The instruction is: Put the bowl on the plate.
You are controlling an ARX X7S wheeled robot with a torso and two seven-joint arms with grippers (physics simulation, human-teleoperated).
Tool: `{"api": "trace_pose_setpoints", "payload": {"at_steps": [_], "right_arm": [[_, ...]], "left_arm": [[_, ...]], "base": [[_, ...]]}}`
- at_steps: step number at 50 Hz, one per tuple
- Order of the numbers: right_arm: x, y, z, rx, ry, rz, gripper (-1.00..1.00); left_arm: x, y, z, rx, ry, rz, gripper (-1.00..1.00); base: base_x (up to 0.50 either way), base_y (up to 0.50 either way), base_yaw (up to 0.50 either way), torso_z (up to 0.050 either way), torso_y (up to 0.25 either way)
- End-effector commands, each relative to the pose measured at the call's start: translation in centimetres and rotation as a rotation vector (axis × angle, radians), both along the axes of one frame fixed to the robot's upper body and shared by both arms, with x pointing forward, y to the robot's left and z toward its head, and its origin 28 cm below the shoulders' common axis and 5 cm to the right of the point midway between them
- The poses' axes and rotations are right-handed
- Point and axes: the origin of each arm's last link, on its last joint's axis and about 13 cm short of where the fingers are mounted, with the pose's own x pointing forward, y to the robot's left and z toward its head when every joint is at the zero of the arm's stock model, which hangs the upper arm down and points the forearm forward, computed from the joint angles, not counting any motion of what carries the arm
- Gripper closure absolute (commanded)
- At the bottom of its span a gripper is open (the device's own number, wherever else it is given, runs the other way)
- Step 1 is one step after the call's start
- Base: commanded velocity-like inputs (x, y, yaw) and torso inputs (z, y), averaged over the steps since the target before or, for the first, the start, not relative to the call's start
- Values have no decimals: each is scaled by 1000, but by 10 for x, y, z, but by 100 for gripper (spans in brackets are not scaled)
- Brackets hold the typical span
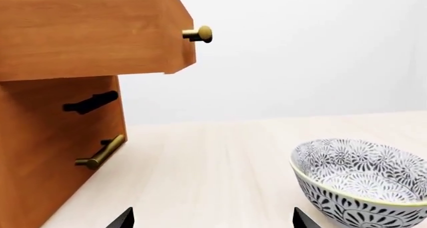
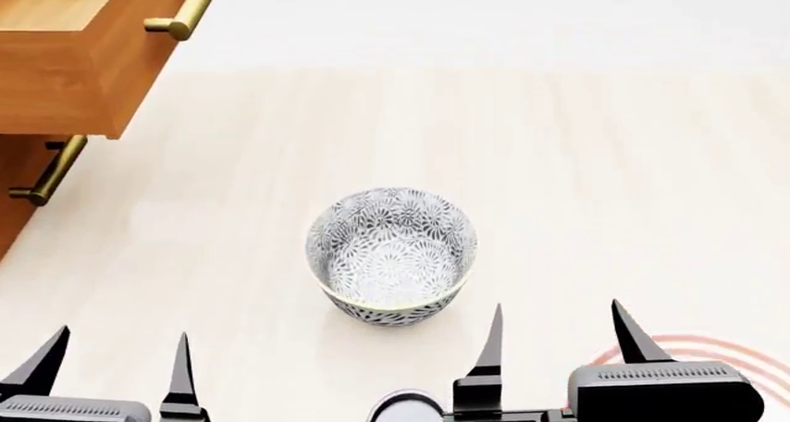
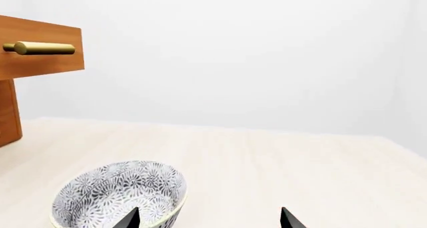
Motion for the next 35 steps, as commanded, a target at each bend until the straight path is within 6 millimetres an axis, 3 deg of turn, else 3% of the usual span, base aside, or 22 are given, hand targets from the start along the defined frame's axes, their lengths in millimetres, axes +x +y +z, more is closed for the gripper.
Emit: {"api": "trace_pose_setpoints", "payload": {"at_steps": [1, 23, 35], "right_arm": [[-1, 0, 0, 3, 2, 3, -100], [0, 0, -1, 15, 16, 0, -100], [4, -2, 2, 11, 34, 29, -100]], "left_arm": [[-1, 0, -2, 0, 0, -1, -100], [0, 4, -2, -4, -5, 28, -100], [0, 9, 1, -5, -9, 58, -100]], "base": [[141, 0, 0, 0, 0], [140, 0, 0, 0, 0], [0, 0, 0, 0, 0]]}}
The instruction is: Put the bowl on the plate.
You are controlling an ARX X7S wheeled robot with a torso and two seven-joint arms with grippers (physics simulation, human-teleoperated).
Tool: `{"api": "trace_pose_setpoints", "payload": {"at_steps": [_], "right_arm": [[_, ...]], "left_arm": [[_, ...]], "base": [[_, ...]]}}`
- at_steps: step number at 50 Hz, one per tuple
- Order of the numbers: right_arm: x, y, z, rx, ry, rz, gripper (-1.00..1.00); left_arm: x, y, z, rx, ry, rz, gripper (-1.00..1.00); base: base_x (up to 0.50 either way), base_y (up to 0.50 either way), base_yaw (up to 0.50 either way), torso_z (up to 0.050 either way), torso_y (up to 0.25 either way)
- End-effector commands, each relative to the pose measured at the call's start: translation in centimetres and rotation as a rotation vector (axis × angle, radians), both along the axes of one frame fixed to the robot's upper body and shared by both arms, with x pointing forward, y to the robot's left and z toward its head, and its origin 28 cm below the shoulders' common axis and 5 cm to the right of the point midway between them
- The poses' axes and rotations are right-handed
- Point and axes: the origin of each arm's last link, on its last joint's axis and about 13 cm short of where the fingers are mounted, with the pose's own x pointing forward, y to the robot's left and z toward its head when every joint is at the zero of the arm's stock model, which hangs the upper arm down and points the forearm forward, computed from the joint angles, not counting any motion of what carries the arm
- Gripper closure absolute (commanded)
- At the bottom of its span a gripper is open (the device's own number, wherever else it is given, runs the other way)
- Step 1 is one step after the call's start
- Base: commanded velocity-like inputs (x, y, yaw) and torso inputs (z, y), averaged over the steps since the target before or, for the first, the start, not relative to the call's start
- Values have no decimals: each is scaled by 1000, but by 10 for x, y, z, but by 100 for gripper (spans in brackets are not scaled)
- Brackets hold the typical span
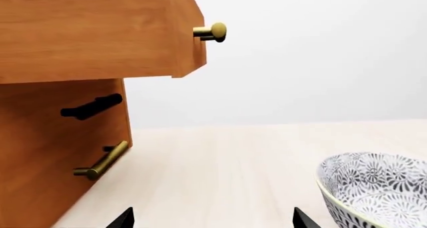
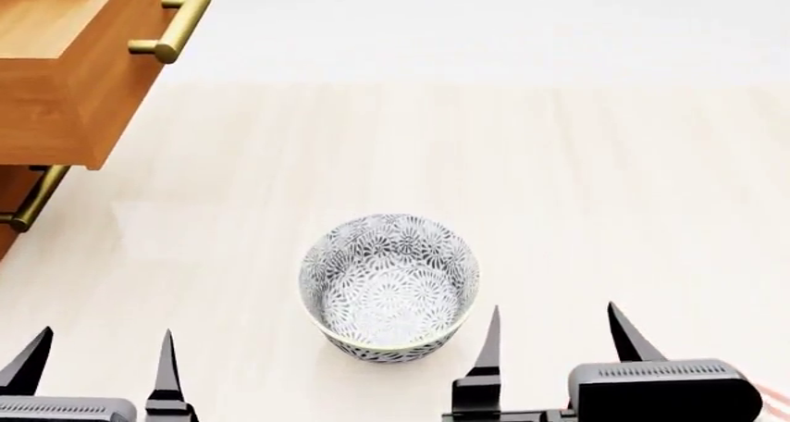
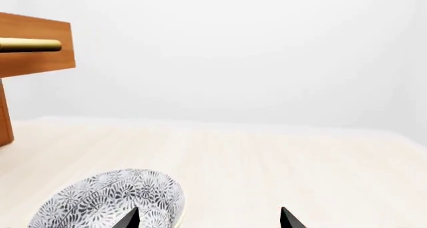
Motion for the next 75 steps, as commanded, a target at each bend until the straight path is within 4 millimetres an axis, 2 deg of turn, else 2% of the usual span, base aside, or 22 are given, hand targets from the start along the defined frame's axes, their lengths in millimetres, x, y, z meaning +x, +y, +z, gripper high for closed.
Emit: {"api": "trace_pose_setpoints", "payload": {"at_steps": [1, 4, 13, 17, 30, 40, 44, 53, 55, 65, 75], "right_arm": [[4, -2, 2, -8, 15, 23, -100], [7, -3, 8, -10, 28, 66, -100], [21, -7, 50, -20, 18, 210, -100], [27, -7, 62, -31, 22, 255, -100], [60, -9, 115, -117, 103, 403, -100], [82, -5, 123, -156, 236, 512, -100], [91, -5, 134, -162, 300, 579, -100], [108, -6, 151, -302, 391, 535, -100], [109, -5, 153, -296, 412, 579, -100], [122, 3, 149, -348, 483, 562, -100], [129, 16, 156, -353, 466, 621, -100]], "left_arm": [[0, 4, 1, 0, -3, 26, -100], [-1, 6, 1, 1, -2, 37, -100], [-1, 9, 2, 1, -3, 55, -100], [-1, 10, 3, 1, -5, 55, -100], [-1, 10, 3, 1, -6, 55, -100], [-2, 10, 5, 1, -11, 56, -100], [-2, 10, 5, 0, -13, 59, -100], [-2, 10, 7, 2, -13, 61, -100], [-2, 10, 7, 2, -14, 60, -100], [-2, 10, 7, 1, -13, 60, -100], [-3, 10, 7, -4, -13, 58, -100]], "base": [[0, 0, 0, 0, 0], [0, 0, 0, 0, 0], [0, 0, 0, 0, 0], [0, 0, 0, 0, 0], [0, 0, 0, 0, 0], [0, 0, 0, 0, 0], [0, 0, 0, 0, 0], [0, 0, 0, 0, 0], [0, 0, 0, 0, 0], [0, 0, 0, 0, 0], [0, 0, 0, 0, 0]]}}
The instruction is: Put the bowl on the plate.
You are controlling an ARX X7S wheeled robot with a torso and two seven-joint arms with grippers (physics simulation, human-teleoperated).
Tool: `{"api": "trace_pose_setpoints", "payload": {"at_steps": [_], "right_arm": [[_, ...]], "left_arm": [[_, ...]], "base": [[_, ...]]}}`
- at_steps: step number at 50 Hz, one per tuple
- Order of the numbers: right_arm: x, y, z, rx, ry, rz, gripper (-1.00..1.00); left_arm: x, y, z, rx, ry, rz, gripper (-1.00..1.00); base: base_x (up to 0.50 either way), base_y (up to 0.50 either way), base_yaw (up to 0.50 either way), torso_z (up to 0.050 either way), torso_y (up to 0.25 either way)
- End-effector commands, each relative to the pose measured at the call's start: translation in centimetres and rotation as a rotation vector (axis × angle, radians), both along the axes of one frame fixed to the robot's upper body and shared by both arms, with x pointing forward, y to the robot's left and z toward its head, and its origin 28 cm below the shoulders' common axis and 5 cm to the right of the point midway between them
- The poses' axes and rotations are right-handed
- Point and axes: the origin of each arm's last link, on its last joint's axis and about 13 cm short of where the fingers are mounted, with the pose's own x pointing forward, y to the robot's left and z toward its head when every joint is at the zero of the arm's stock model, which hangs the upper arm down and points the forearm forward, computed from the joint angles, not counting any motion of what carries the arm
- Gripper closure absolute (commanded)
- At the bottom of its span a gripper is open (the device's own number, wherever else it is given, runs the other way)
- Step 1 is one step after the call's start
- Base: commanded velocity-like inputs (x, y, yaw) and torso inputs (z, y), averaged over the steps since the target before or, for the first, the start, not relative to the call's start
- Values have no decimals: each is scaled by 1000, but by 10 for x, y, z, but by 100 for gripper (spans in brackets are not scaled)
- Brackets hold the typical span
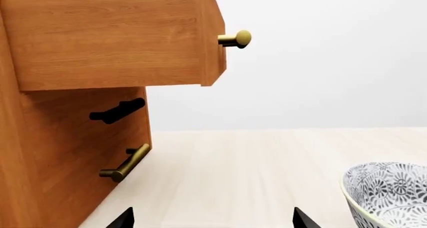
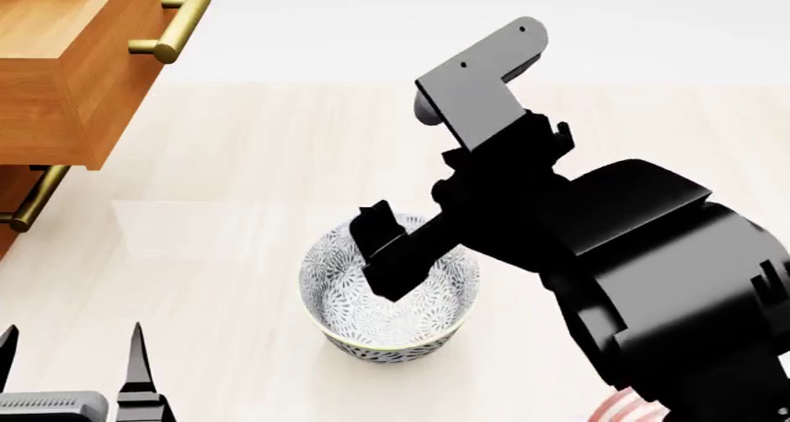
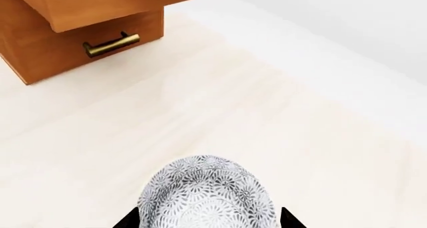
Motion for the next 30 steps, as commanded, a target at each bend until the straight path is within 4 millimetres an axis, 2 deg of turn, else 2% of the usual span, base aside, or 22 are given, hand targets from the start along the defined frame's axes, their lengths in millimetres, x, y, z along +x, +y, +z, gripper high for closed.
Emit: {"api": "trace_pose_setpoints", "payload": {"at_steps": [1, 13, 19, 30], "right_arm": [[9, 12, 5, -30, 27, 49, -100], [14, 26, -2, -23, 39, 115, -100], [17, 31, -18, -34, 78, 122, -100], [19, 38, -34, -35, 136, 138, -100]], "left_arm": [[0, 1, 1, -4, 0, 1, -100], [-1, -1, 0, -5, 1, -5, -100], [0, 0, -1, -4, 3, -3, -100], [1, 0, -1, -5, 4, -3, -100]], "base": [[0, 0, 0, 0, 0], [0, 0, 0, 0, 0], [0, 0, 0, 0, 0], [0, 0, 0, 0, 0]]}}
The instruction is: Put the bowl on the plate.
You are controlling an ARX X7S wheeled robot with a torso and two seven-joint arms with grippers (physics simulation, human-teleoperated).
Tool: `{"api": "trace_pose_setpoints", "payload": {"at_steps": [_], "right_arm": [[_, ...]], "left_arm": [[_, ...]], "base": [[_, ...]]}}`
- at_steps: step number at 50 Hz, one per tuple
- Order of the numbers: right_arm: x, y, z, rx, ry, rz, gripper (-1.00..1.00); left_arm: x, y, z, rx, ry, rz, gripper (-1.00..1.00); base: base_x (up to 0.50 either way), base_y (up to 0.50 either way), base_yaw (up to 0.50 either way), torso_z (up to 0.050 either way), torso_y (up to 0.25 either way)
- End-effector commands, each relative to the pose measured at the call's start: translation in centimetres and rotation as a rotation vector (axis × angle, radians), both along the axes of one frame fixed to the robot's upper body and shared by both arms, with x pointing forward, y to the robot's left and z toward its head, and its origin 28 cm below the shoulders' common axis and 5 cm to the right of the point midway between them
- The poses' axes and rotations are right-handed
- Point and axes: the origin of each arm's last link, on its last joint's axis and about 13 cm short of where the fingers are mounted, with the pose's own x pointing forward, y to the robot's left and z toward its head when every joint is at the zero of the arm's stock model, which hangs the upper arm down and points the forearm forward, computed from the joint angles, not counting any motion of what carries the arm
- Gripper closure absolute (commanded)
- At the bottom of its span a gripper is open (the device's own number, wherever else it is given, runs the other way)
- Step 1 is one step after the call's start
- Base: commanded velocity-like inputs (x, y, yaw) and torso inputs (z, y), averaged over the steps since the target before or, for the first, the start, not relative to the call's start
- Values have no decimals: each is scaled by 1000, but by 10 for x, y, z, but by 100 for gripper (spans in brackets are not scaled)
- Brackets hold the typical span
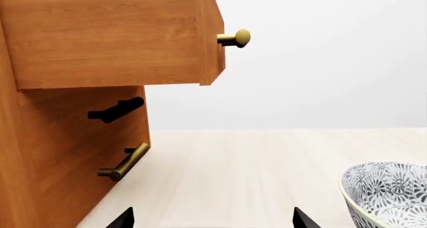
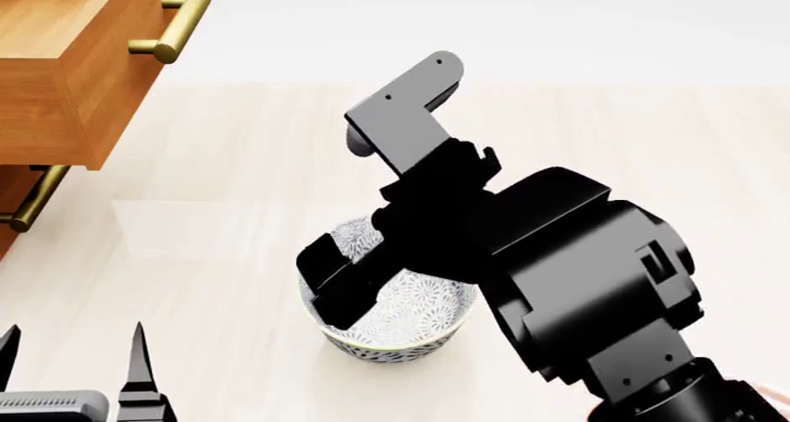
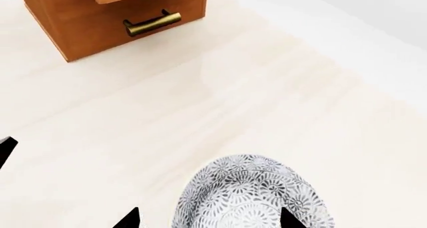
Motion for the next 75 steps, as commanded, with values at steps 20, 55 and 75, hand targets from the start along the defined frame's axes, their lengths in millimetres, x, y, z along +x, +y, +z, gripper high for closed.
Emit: {"api": "trace_pose_setpoints", "payload": {"at_steps": [20, 55, 75], "right_arm": [[2, 14, -23, -62, 97, 11, -100], [20, 16, -21, -141, 153, 51, -100], [33, 20, -30, -190, 183, 87, -100]], "left_arm": [[-1, 1, 0, -3, 0, -2, -100], [-3, 0, 2, 0, -12, -6, -100], [-3, 0, 3, 3, -12, -6, -100]], "base": [[0, 0, 0, 0, 0], [0, 0, 0, 0, 0], [0, 0, 0, 0, 0]]}}
